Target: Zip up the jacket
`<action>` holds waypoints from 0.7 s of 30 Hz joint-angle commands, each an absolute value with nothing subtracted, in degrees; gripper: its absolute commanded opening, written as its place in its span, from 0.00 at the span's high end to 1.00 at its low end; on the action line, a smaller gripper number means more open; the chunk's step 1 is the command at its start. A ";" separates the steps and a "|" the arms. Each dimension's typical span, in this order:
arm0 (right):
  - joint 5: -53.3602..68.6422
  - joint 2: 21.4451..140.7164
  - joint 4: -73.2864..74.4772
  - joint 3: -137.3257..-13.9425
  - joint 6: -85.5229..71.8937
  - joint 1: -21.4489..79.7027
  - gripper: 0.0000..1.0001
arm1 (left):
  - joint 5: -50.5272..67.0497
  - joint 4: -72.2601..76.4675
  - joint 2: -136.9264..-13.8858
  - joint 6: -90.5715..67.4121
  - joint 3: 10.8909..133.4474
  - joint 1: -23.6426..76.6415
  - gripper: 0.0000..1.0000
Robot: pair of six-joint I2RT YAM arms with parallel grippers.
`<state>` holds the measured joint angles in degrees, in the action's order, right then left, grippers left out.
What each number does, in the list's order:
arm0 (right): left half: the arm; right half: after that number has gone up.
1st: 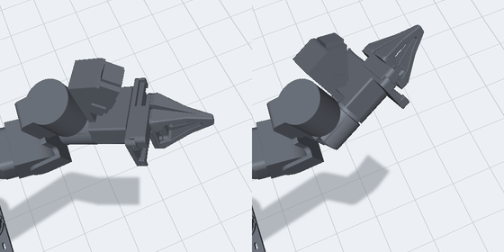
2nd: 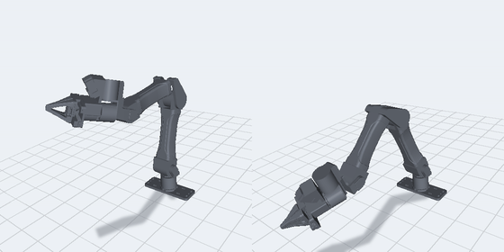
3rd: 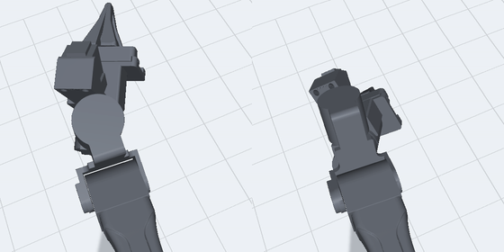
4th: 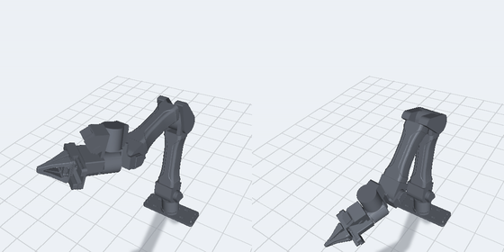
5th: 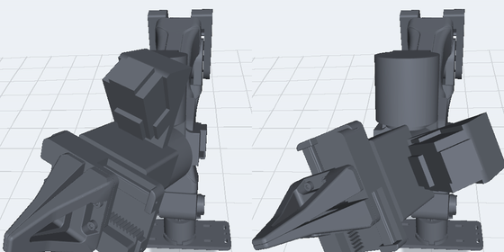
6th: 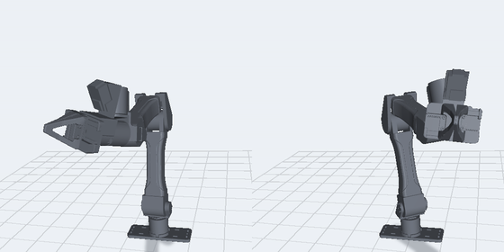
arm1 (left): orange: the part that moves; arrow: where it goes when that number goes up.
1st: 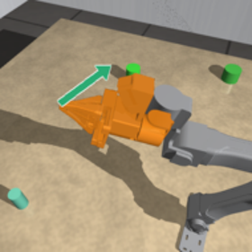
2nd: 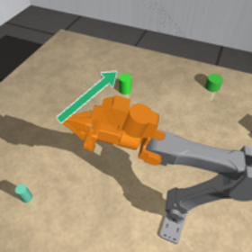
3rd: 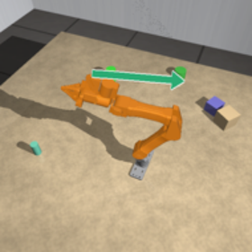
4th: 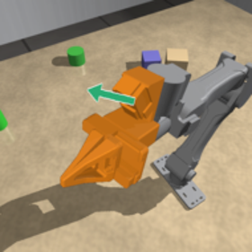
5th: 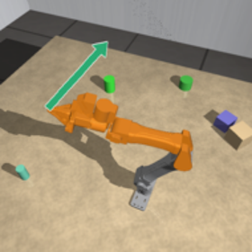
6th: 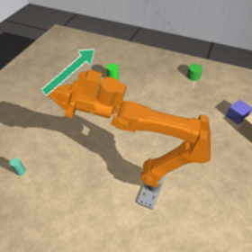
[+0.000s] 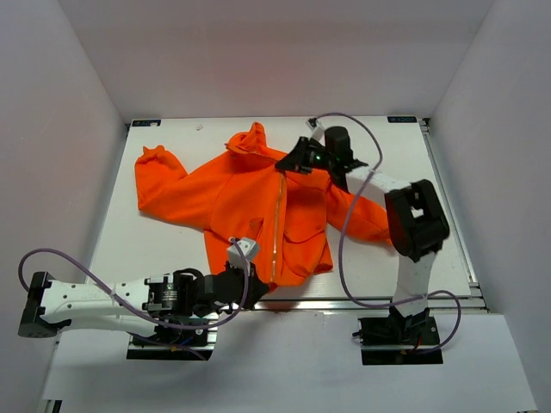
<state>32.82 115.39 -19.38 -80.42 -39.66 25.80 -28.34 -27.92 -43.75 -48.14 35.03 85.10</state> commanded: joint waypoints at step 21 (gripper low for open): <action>20.14 137.08 -14.98 -119.63 -42.37 28.30 1.00 | -15.83 -28.74 -42.80 -51.06 37.79 86.66 1.00</action>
<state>38.59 131.52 -19.94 -100.90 -48.40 30.20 -26.04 -29.17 -44.03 -49.67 35.51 84.51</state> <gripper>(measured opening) 0.017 0.019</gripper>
